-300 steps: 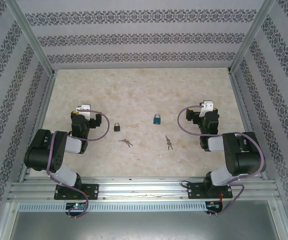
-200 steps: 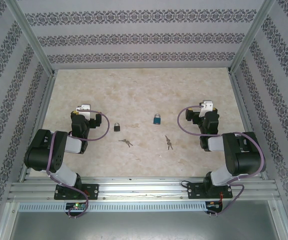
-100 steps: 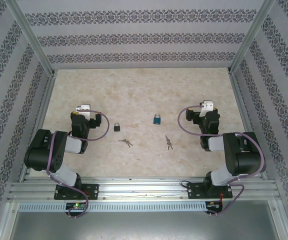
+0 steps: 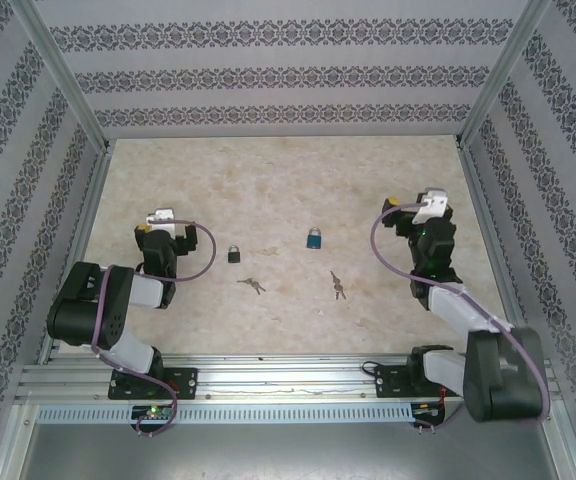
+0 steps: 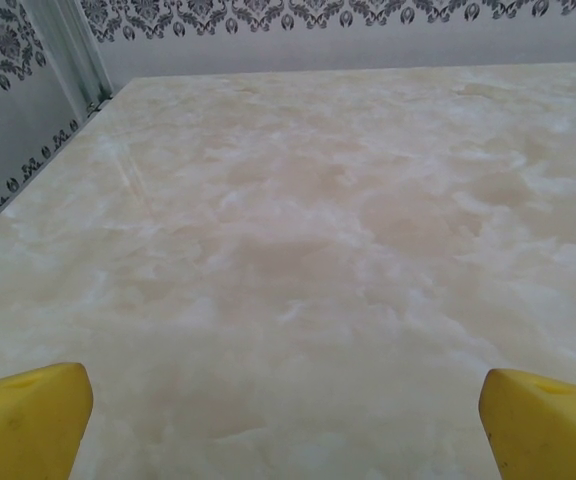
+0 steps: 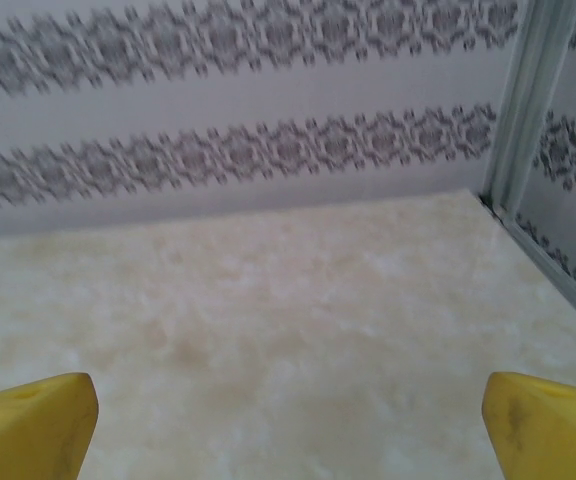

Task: Unlock with the key

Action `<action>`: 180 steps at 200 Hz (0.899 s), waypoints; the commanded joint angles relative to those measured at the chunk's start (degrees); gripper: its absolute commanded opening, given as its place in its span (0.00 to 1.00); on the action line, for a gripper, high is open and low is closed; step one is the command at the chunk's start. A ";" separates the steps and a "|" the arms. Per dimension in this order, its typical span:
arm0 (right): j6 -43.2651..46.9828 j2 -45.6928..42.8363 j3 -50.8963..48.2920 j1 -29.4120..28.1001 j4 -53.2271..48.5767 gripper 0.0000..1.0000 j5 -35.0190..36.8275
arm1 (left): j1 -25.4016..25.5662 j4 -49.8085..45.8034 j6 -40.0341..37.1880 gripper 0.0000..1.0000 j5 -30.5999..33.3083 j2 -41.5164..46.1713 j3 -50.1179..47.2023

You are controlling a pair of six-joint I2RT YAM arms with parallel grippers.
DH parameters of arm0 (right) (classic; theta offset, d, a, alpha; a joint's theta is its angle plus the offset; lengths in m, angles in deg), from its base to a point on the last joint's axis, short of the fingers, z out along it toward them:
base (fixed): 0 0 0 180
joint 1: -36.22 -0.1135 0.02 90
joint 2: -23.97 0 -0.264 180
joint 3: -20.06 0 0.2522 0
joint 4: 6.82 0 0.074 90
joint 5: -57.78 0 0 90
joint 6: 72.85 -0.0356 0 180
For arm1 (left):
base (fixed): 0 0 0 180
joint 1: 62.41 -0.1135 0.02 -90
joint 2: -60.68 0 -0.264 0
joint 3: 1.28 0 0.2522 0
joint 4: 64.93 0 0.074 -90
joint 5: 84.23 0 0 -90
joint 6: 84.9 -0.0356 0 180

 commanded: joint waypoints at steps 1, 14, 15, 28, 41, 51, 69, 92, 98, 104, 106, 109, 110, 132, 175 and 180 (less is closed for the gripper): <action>-7.83 -2.04 6.41 0.53 -13.17 0.98 -7.32 | 0.20 -16.58 1.52 0.99 5.01 9.62 5.69; -10.86 -1.43 10.82 0.53 -18.31 0.98 -11.67 | 0.05 -21.61 2.72 0.99 4.87 12.80 9.45; -11.12 -1.34 11.16 0.53 -18.62 0.98 -12.17 | 0.05 -22.30 3.04 0.99 4.90 13.05 9.77; -15.58 0.34 14.57 0.53 -19.53 0.98 -18.84 | -0.42 -31.43 7.60 0.99 4.91 14.66 15.12; -24.87 2.08 16.57 0.57 -18.23 0.98 -23.14 | -1.48 -39.24 14.12 0.99 1.11 14.49 20.13; -34.53 2.92 17.42 1.23 -19.16 0.98 -26.37 | -2.03 -46.56 23.79 0.99 -1.11 14.89 23.37; -45.85 6.80 16.20 3.34 -9.44 0.98 -39.78 | -2.86 -44.18 26.65 0.99 -19.08 16.67 22.59; -54.10 14.33 18.21 1.13 3.44 0.98 -51.25 | -3.97 -27.32 43.66 0.99 -22.40 20.44 11.07; -52.81 14.65 19.15 -0.70 2.16 0.98 -51.56 | -4.79 -22.76 46.19 0.99 -25.05 20.71 8.52; -49.38 13.67 20.12 -2.84 -2.29 0.98 -50.08 | -5.35 -21.07 47.45 0.99 -28.06 20.66 7.49; -47.89 13.16 20.36 -3.50 -4.27 0.98 -49.20 | -5.58 -21.32 47.67 0.99 -29.17 20.68 7.44; -45.34 12.26 20.72 -4.83 -7.22 0.98 -47.56 | -5.65 -22.17 47.61 0.99 -30.45 20.64 7.68; -44.40 12.10 20.90 -5.31 -8.28 0.98 -46.90 | -5.65 -22.67 47.54 0.99 -30.82 20.66 7.83; -24.82 5.32 25.71 -16.41 -30.84 0.98 -25.40 | -5.24 -38.25 43.31 0.99 -37.34 20.84 13.86; -47.41 8.22 18.34 -16.10 -10.07 0.70 -35.80 | -4.19 -48.58 45.52 0.93 -42.84 26.05 11.55; -45.60 9.40 20.79 -17.29 -14.68 0.63 -36.42 | -3.79 -49.64 46.16 0.92 -42.86 26.99 10.77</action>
